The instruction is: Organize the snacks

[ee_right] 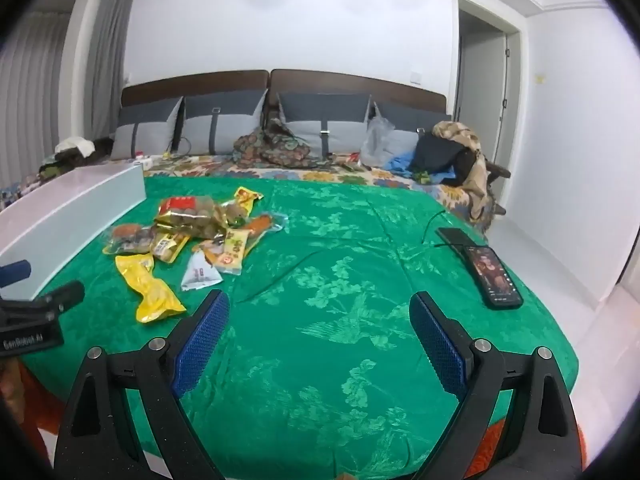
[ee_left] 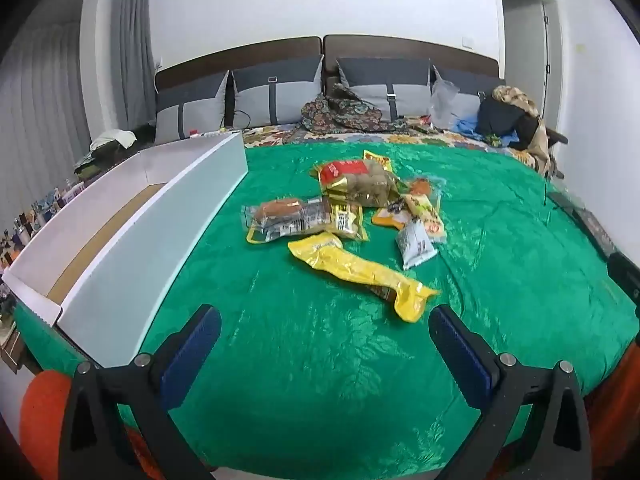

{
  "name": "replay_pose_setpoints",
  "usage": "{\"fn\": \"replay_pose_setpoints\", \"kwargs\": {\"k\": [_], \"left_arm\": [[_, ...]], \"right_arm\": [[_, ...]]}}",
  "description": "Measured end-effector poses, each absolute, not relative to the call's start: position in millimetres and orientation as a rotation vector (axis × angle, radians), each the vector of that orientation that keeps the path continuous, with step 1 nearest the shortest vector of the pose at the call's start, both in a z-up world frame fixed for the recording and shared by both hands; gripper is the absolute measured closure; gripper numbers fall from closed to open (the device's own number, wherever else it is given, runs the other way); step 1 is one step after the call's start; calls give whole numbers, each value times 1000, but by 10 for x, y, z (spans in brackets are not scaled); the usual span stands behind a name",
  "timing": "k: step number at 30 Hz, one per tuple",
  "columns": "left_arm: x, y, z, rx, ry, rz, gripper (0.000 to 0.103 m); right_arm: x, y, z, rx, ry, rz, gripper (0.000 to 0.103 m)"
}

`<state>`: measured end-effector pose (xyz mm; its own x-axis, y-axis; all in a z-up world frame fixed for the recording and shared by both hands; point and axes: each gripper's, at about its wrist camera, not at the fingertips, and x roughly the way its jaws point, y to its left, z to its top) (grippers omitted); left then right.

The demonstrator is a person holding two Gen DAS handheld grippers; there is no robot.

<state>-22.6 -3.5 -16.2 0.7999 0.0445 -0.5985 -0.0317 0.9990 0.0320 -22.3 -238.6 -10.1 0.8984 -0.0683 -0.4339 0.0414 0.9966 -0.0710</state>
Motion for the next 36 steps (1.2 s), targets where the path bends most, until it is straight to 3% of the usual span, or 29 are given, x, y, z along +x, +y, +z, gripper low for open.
{"fn": "replay_pose_setpoints", "kwargs": {"k": [36], "left_arm": [[-153, 218, -508, -3, 722, 121, 0]], "right_arm": [[-99, -2184, -447, -130, 541, 42, 9]]}}
